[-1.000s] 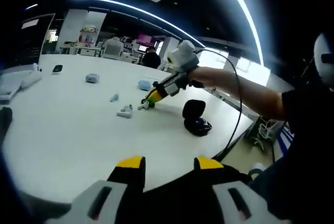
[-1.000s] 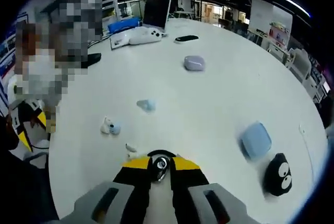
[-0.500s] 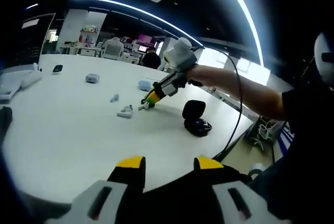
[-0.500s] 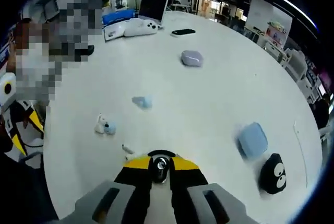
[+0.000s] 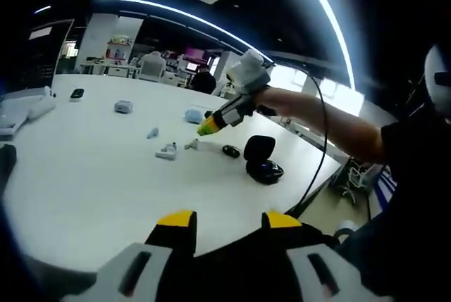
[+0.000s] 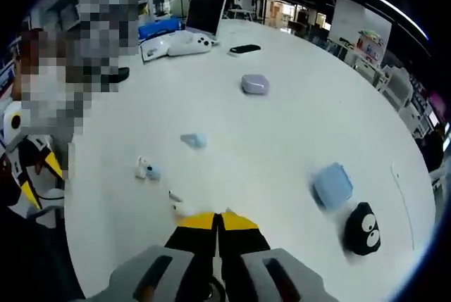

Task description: Pick up the earbuds from the table and place the earbuds into the earbud case

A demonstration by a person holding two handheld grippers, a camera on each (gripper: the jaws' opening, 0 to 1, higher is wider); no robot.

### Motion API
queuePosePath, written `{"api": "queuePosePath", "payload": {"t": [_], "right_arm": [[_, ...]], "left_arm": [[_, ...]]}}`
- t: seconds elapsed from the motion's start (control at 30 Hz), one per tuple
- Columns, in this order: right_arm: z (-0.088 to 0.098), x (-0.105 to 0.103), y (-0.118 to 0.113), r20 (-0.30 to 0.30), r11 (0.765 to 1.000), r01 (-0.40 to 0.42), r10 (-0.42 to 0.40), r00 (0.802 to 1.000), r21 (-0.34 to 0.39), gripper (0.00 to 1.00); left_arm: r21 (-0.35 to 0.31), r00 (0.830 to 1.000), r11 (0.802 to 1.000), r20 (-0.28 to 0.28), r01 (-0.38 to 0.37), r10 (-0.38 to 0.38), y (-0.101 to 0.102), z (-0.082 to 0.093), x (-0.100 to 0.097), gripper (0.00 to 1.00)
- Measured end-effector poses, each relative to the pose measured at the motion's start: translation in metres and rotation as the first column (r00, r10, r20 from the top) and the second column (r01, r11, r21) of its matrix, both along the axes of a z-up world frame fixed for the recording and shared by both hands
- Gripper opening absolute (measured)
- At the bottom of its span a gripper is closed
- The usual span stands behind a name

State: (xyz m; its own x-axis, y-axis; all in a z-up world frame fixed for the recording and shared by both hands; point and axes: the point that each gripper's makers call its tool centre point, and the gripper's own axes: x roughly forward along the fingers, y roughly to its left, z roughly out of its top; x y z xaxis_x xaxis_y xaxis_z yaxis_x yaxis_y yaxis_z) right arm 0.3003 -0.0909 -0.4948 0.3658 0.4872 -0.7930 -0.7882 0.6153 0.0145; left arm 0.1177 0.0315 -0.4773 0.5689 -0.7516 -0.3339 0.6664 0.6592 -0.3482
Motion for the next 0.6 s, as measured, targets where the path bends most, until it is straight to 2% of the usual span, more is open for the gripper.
{"api": "queuePosePath", "payload": {"t": [0.13,0.23,0.4,0.6], "right_arm": [[0.016,-0.016,-0.010,-0.012,1.000,-0.007,0.008,1.000,0.011,0.06],[0.017,-0.030,-0.030,-0.071,0.999,-0.026,0.024,0.997,-0.030,0.05],[0.001,-0.045,-0.070,-0.134,0.991,-0.056,0.040,0.990,-0.122,0.06],[-0.022,-0.064,-0.070,-0.217,0.989,-0.086,0.058,0.974,-0.123,0.08]], "left_arm": [[0.004,1.000,1.000,-0.006,0.009,-0.009,-0.003,-0.003,-0.001,0.39],[0.005,1.000,1.000,-0.008,0.016,-0.016,-0.005,-0.003,0.001,0.39],[0.004,1.000,1.000,-0.008,0.028,-0.028,-0.009,-0.003,0.003,0.39],[0.011,0.999,0.999,-0.018,0.033,-0.033,-0.013,-0.005,0.004,0.39]]}}
